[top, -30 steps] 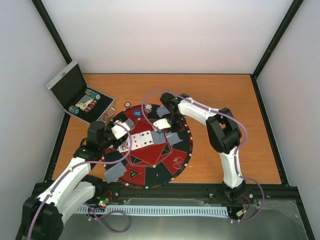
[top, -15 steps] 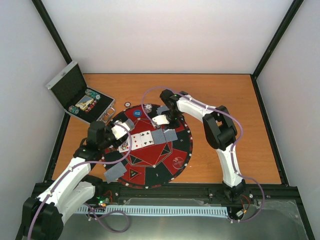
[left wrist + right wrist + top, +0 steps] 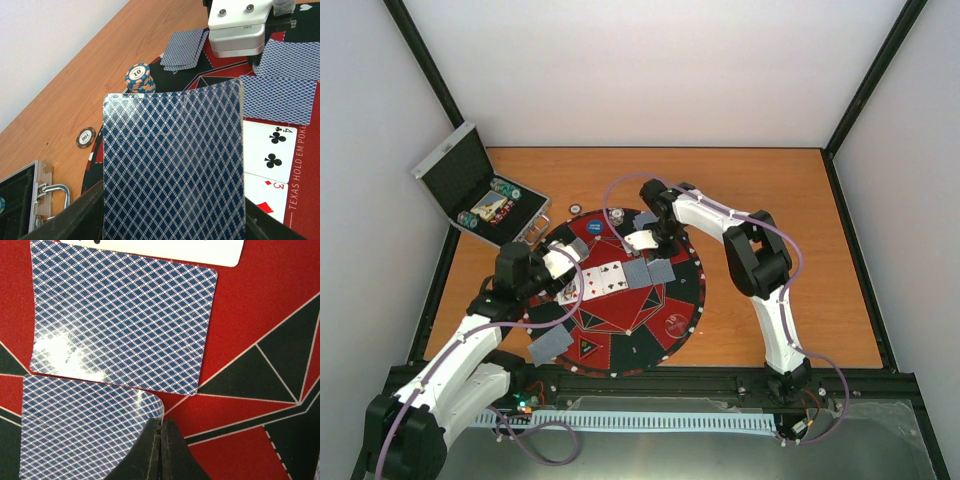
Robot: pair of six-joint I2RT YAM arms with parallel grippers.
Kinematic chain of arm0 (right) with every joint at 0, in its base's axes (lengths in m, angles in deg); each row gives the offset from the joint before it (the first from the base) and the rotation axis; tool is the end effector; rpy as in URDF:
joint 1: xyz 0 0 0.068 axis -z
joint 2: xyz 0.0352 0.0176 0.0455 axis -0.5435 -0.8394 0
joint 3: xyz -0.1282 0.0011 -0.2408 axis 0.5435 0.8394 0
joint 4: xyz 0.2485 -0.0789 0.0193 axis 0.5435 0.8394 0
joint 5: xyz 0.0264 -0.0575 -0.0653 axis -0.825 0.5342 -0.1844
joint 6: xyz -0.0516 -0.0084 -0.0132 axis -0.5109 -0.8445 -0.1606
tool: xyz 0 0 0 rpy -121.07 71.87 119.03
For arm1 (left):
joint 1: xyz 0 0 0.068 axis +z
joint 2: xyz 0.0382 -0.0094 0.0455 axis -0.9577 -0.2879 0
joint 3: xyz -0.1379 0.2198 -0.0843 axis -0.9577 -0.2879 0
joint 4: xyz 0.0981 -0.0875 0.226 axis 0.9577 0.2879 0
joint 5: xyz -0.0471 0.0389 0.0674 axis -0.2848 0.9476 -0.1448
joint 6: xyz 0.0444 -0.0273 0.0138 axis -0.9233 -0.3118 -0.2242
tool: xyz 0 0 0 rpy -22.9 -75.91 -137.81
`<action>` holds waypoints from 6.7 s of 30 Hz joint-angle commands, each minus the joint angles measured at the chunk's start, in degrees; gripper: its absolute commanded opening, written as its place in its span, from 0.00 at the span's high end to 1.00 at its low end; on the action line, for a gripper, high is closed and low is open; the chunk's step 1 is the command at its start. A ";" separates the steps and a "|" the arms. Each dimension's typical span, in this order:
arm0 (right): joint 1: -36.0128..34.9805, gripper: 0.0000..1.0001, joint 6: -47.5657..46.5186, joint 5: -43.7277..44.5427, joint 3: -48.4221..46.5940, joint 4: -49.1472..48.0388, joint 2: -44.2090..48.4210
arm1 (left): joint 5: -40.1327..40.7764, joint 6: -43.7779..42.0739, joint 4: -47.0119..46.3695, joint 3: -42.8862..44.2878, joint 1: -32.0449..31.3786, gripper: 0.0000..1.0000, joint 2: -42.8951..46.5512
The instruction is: Distribute texas hold em gaming equipment
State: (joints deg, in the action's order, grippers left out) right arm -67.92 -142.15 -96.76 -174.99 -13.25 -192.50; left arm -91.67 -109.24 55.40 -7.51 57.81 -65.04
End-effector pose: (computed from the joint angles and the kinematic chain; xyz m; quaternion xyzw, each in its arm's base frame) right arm 0.3509 0.2578 0.1604 -0.8314 0.5349 0.1099 0.1032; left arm 0.1725 -0.0571 0.2120 0.4131 0.7539 -0.0321 0.5099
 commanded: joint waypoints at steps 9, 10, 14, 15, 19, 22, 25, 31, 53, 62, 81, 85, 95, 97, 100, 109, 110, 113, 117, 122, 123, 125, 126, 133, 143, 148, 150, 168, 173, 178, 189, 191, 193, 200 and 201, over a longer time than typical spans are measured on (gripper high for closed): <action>0.02 0.97 0.18 -1.22 -1.82 0.11 -2.24 | -0.31 0.07 -0.80 2.29 0.26 0.47 0.16; 0.02 0.97 0.22 -1.14 -1.87 -0.08 -2.36 | -0.35 0.10 -0.78 2.29 0.26 0.47 0.13; 0.02 0.93 0.47 -0.48 -2.25 -0.71 -2.53 | -0.34 0.12 -0.81 2.29 0.26 0.47 0.12; 0.02 0.91 0.50 -0.34 -2.28 -0.88 -2.51 | -0.34 0.06 -0.87 2.29 0.28 0.47 0.10; 0.02 0.86 0.82 0.44 -2.06 -1.30 -2.24 | -0.44 0.05 -1.05 2.20 0.26 0.47 0.16; 0.02 0.82 1.51 1.05 -1.97 -1.82 -1.94 | -0.27 0.05 -0.98 2.13 0.26 0.47 0.15; -0.13 0.78 2.38 2.91 -1.42 -3.24 -1.07 | -0.35 0.14 -1.03 2.03 0.26 0.47 0.10; -0.48 0.50 5.23 6.82 1.78 -10.65 5.68 | -0.85 -0.12 -1.19 2.23 0.26 0.47 -0.10; 0.18 0.06 111.37 -28.89 20.97 -56.74 22.97 | -3.08 -5.65 -2.82 3.74 0.25 0.47 -2.11; -6.70 0.15 102.82 -32.73 7.69 -41.84 12.69 | -2.46 -6.86 -2.93 4.48 0.26 0.47 -2.92; -8.88 0.47 98.05 -38.95 1.98 -34.03 6.06 | -2.55 -6.82 -3.91 3.71 0.26 0.47 -3.01; -8.86 0.75 98.26 -38.84 1.11 -33.62 5.60 | -2.57 -6.45 -4.26 3.28 0.26 0.47 -2.94; -5.38 0.97 96.51 -35.76 -1.28 -28.60 7.03 | -1.85 -2.51 -5.05 2.30 0.26 0.01 -1.88; -2.98 0.97 95.69 -34.91 -0.45 -27.89 8.78 | -1.04 1.00 -5.46 1.97 0.26 0.00 -1.27; 3.06 0.97 95.24 -33.80 3.61 -28.04 12.86 | -1.12 6.68 -4.83 1.62 0.26 0.00 -0.14; 30.72 0.97 99.31 -33.15 32.03 -37.95 27.55 | -0.41 21.17 -7.76 -0.16 2.36 0.00 1.27; 33.70 0.97 100.23 -33.48 35.03 -39.86 28.31 | -0.19 23.23 -8.34 -0.39 3.28 0.00 1.58; 39.89 0.97 101.88 -33.37 41.73 -43.46 29.08 | 0.25 29.76 -8.70 -0.25 6.76 0.00 2.08; 43.18 0.97 102.02 -32.46 45.21 -45.33 26.38 | 1.53 37.78 -8.31 -0.33 11.04 0.00 2.98; 45.34 0.92 103.46 -31.97 47.37 -48.11 23.00 | 0.47 41.04 -8.89 -1.45 15.02 0.00 4.11; 45.60 0.90 103.27 -31.33 47.27 -47.73 22.52 | 0.23 41.14 -9.25 -1.68 15.40 0.00 4.25; 46.10 0.88 102.98 -30.50 47.37 -47.06 21.97 | 0.09 41.34 -9.56 -1.88 15.79 0.00 4.61; 46.37 0.87 102.95 -30.20 47.58 -46.87 21.86 | 0.02 41.29 -9.60 -1.92 15.88 0.00 4.66; 47.45 0.71 101.60 -28.26 47.87 -43.73 21.03 | 0.43 40.37 -10.63 -2.45 15.90 0.00 5.14; 48.38 0.40 99.55 -23.77 47.66 -40.13 23.65 | 1.02 40.39 -10.70 -2.71 16.03 0.00 6.03; 49.70 0.00 99.87 -21.48 49.20 -39.77 27.91 | 1.07 41.31 -11.14 -2.88 17.53 0.00 6.36; 50.33 0.00 99.97 -17.74 49.10 -38.83 31.75 | 1.06 42.58 -11.37 -3.05 19.41 0.00 6.70; 45.10 0.00 80.98 12.81 78.21 -92.17 65.64 | 10.36 41.40 -40.02 -14.55 26.54 0.00 3.42; 43.03 0.00 82.18 14.42 86.64 -109.94 59.16 | 15.70 36.88 -63.37 -22.97 26.56 0.00 -1.89; 40.79 0.00 83.12 15.87 90.85 -118.53 53.51 | 25.26 38.15 -65.63 -23.17 26.58 0.00 -8.12; 38.08 0.00 78.13 13.29 84.99 -122.72 39.04 | 16.61 38.53 -75.55 -15.14 26.63 0.00 -27.76; 37.92 0.00 77.78 13.18 83.55 -120.11 39.23 | 12.12 37.39 -78.60 -13.83 26.63 0.00 -32.45; 37.72 0.00 77.72 13.39 83.97 -121.61 38.43 | 10.19 36.45 -80.44 -12.56 26.63 0.00 -37.22; 37.45 0.00 77.03 12.82 83.20 -119.16 38.94 | 8.34 35.56 -79.68 -9.63 26.71 0.00 -41.04; 37.44 0.00 77.07 12.88 83.44 -119.92 38.75 | 8.31 35.56 -79.42 -9.58 26.71 0.00 -40.96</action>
State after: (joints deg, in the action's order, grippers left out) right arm -29.83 -63.77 -84.15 -91.00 -132.39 -153.66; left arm -80.80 -72.54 -20.07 -18.64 84.14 -105.80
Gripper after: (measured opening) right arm 0.999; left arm 0.997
